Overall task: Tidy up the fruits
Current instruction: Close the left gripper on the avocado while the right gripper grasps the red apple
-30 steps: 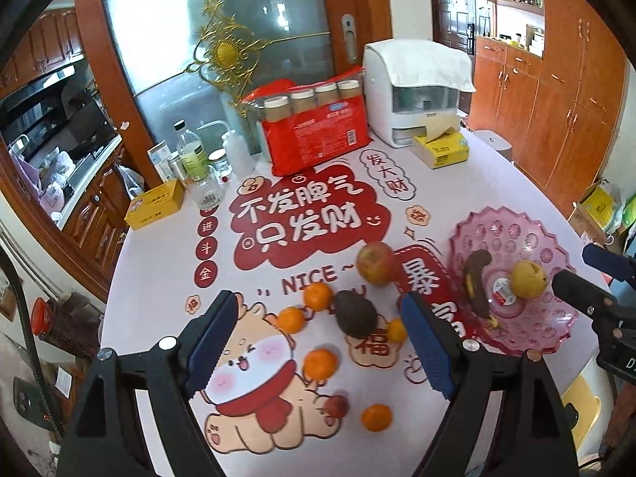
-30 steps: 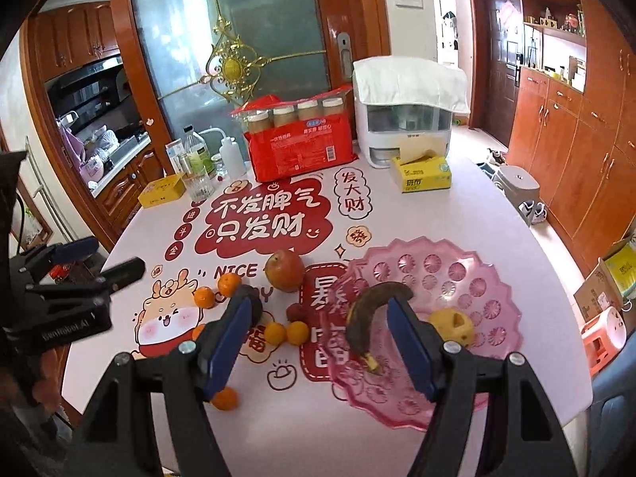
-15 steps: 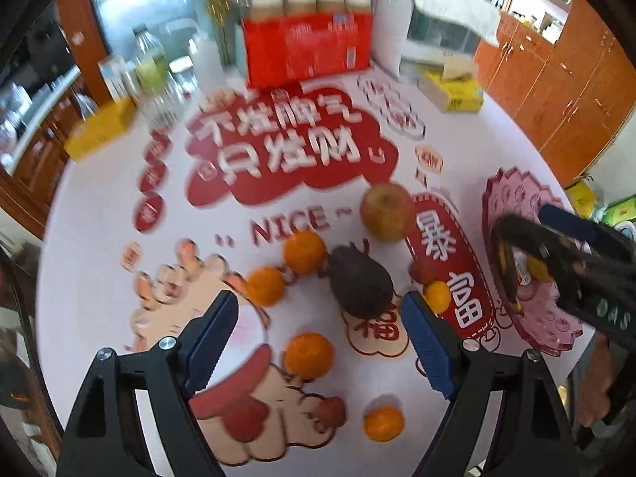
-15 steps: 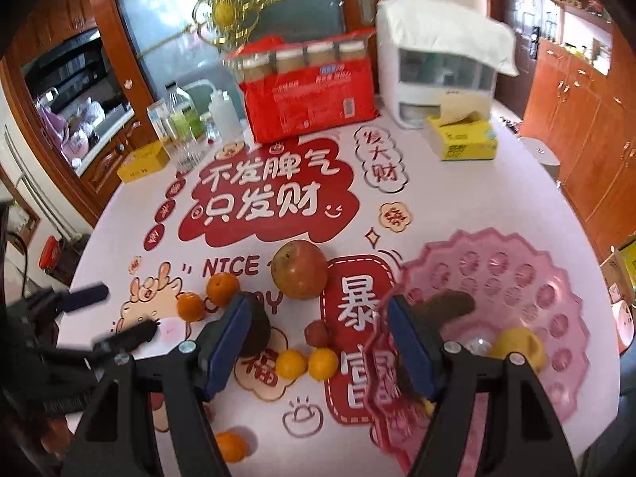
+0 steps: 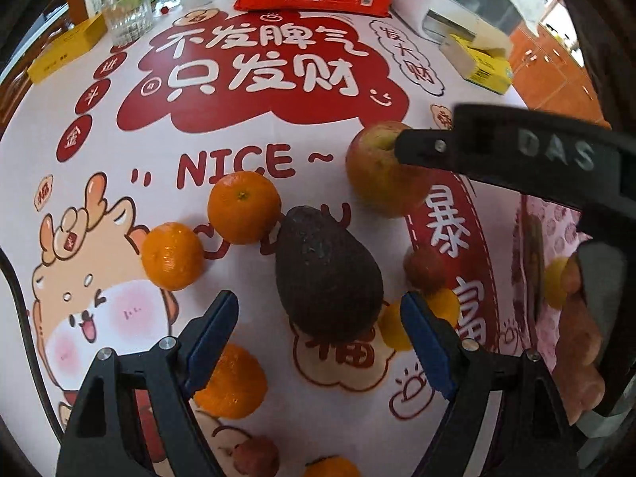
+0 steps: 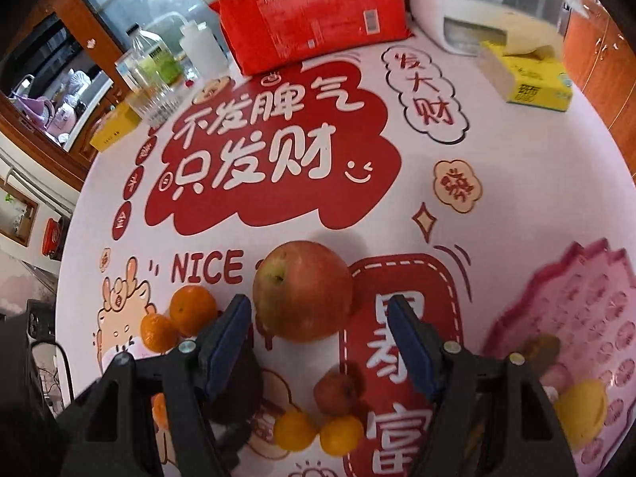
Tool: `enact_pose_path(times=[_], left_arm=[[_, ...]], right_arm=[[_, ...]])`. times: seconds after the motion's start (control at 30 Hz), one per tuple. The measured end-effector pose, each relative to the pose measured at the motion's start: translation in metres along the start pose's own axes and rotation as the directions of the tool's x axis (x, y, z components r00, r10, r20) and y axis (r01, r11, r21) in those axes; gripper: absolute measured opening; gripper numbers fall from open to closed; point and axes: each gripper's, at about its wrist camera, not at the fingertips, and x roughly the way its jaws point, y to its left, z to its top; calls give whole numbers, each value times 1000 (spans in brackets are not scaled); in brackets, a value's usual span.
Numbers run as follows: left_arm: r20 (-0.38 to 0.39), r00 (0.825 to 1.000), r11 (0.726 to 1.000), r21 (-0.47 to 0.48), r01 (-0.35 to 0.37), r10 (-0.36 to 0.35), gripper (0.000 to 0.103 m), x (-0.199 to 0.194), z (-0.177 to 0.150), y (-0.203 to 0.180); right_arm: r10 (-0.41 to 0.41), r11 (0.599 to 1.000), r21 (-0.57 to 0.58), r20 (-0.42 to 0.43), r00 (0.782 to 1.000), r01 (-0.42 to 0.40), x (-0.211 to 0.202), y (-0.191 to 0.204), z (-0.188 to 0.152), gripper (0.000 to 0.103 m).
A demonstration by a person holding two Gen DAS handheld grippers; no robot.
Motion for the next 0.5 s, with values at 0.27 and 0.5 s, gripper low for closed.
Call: enact_pose_path(times=[0.27,0.5], left_arm=[[-7,999,996,-76,40,-41,67,18,4,6],[12,998,995,-79,65,-64,57,22,7,3]], right_arm=[[24,999,-28,-72,997,-26,28,7,12,72],[71,997,-25,-132,989,-75,44,13,15,72]])
